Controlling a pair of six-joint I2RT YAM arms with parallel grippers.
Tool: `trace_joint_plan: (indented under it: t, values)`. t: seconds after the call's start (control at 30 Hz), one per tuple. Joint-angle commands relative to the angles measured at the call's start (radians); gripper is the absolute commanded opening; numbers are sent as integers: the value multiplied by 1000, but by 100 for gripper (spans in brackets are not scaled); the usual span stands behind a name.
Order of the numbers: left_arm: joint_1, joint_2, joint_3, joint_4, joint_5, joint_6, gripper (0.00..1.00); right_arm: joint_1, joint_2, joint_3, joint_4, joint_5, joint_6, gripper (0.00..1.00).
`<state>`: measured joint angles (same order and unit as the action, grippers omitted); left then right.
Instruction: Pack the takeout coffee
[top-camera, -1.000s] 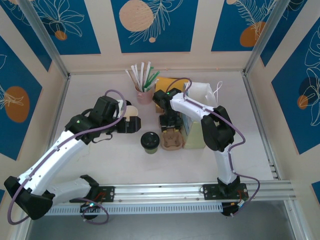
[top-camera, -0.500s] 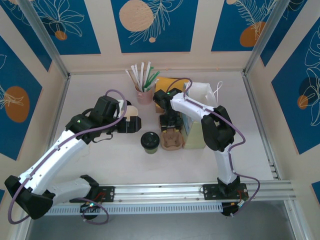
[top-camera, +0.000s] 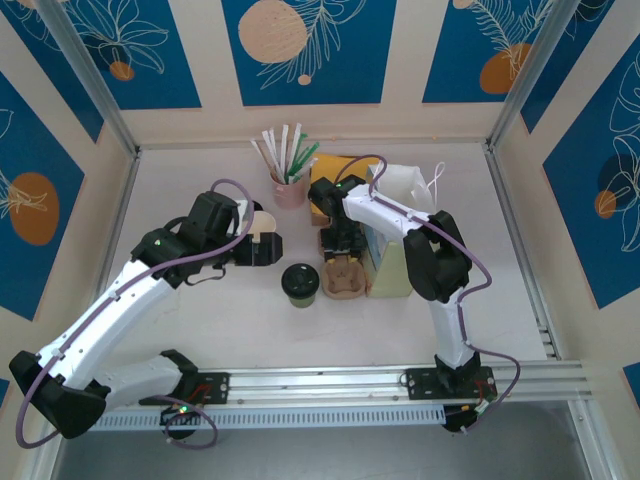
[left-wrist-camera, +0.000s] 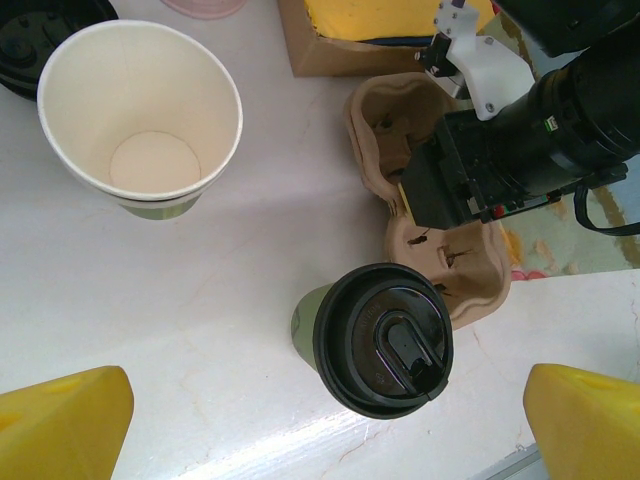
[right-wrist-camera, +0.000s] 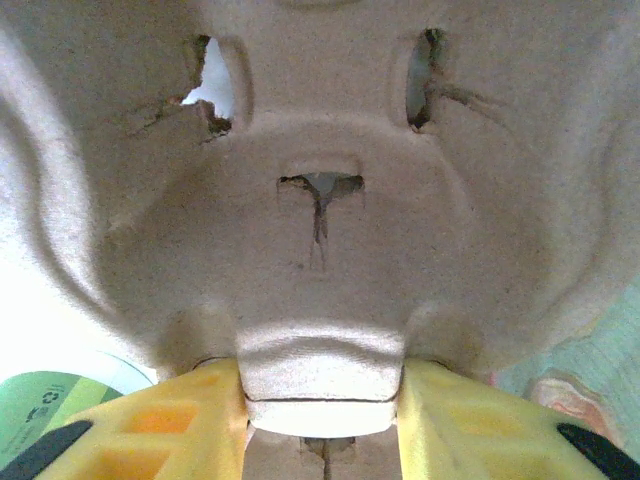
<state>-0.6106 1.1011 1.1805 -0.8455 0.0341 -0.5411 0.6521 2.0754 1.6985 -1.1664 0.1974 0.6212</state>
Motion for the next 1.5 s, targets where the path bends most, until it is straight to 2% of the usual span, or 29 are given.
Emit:
trace_joint_plan:
  t: [0.0, 0.77, 1.0, 1.2, 1.4, 1.47]
  values:
    - [9, 0, 17, 13, 18, 13, 100, -2, -30, 1, -9, -19, 5, 39]
    - [9, 8, 5, 39, 46, 15, 100, 20, -98, 55, -82, 2, 23, 38]
    - [10, 61, -30, 131, 151, -31, 100, 20, -89, 34, -61, 3, 25, 38]
    - [15, 166, -49, 278, 276, -137, 100, 21, -86, 26, -47, -3, 29, 38]
    - [35, 283, -19, 354, 321, -209, 88, 20, -93, 15, -41, -3, 32, 38]
    - [50, 314, -33, 411, 365, -244, 79, 21, -95, 12, -38, -5, 35, 38]
